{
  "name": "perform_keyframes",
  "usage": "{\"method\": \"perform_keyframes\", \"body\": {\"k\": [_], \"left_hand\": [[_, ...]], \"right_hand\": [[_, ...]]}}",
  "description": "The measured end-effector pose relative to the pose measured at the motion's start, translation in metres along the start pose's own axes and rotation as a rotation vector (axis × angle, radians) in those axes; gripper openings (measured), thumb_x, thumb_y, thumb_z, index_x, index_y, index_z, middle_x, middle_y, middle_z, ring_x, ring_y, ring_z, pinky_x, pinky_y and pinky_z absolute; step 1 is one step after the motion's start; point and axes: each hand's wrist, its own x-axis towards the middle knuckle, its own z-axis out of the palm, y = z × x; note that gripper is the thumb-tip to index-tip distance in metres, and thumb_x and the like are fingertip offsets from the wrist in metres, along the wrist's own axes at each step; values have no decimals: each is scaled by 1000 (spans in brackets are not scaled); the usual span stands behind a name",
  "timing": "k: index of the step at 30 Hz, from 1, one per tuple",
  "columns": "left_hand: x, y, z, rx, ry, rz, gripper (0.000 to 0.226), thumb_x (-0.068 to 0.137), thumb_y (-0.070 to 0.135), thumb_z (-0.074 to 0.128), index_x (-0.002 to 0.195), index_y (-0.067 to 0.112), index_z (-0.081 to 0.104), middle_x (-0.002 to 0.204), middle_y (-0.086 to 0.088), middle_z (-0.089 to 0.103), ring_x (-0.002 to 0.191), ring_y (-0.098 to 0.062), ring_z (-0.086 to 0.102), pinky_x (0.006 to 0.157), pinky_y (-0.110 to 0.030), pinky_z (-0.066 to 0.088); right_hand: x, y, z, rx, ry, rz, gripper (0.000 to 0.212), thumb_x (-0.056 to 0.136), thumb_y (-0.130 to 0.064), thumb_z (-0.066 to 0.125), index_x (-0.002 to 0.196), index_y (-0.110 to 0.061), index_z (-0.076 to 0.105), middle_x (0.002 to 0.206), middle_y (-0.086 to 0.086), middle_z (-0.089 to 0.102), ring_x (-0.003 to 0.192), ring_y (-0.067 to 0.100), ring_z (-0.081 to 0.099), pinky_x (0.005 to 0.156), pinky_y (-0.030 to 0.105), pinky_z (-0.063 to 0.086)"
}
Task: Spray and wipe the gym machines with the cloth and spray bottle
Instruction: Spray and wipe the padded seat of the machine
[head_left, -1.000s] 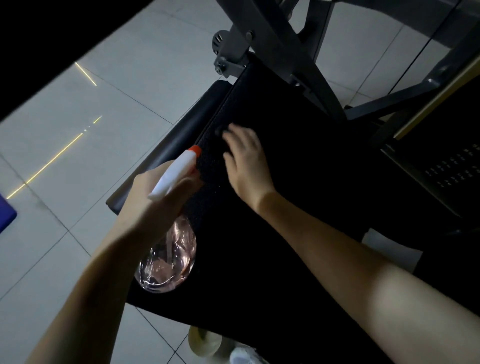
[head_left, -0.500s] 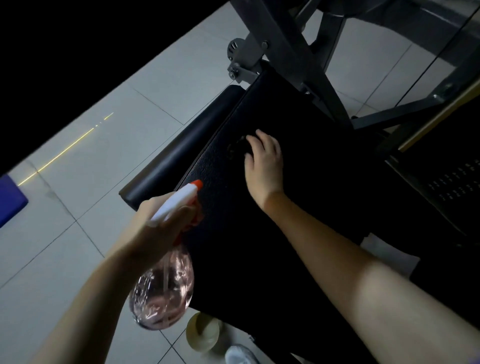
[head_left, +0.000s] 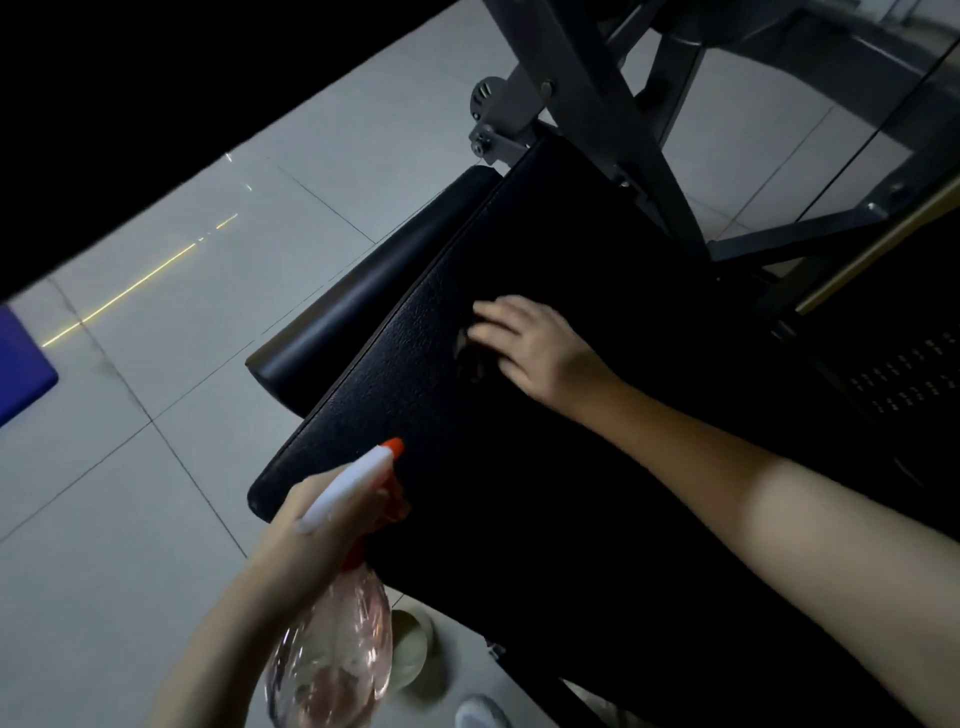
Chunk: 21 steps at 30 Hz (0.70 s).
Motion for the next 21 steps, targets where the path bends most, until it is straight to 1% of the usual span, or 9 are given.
{"method": "perform_keyframes", "body": {"k": [2,4,6,7,9,12,14,18,21], "left_hand": [[-4,-10,1,54,-2,29,76,60,67,56,87,-3,69,85,-29,67,59,-21,60,57,-25,44],[-6,-14,4,57,-1,12,73,61,63,57,89,-3,69,87,-30,66,61,-32,59,61,-31,46],[-7,-12,5,58,-16,-8,70,61,65,60,90,2,71,89,-25,69,83,-48,63,77,-50,52],[-9,-13,8,49,-31,-29,75,60,71,62,91,3,71,90,-22,70,91,-48,62,86,-57,50],[-13,-14,11,52,-55,-32,84,59,79,60,92,3,71,90,-19,71,93,-43,64,90,-61,47],[-22,-14,14,96,-12,-27,76,59,71,53,87,3,69,85,-12,72,84,-28,68,86,-51,51],[-28,-15,14,133,-2,-6,76,62,70,51,85,0,70,81,-14,71,79,-26,69,81,-48,52],[-40,-23,11,189,-10,15,81,67,72,48,75,-7,63,67,-21,62,57,-19,58,57,-28,45],[-51,-35,7,249,-4,-29,78,66,76,46,72,0,64,68,-16,66,60,-24,62,60,-33,49]], "right_hand": [[12,-24,11,175,90,302,39,76,-15,46,107,-6,68,124,14,61,112,39,56,95,50,46],[9,-46,22,239,129,418,41,80,-21,42,109,-7,68,125,12,61,114,38,53,99,48,43],[-4,-51,21,271,104,340,42,82,-24,43,111,-6,67,124,11,61,117,37,52,100,47,41],[-12,-49,19,273,88,279,42,83,-24,44,112,-4,67,125,12,61,118,38,52,101,47,40],[-27,-42,16,260,56,190,41,85,-24,46,114,-3,65,127,13,59,121,38,50,102,46,38],[-43,-44,16,246,49,191,41,86,-24,46,115,-2,64,129,13,58,124,37,48,103,45,35],[-47,-49,18,260,67,236,41,86,-24,45,116,-2,64,129,13,57,125,37,47,104,45,35],[-47,-53,18,282,60,288,39,87,-21,49,118,-1,63,130,14,56,126,38,45,105,46,35],[-47,-54,16,289,37,304,38,85,-14,55,119,0,62,132,15,55,128,39,43,107,45,33]]}}
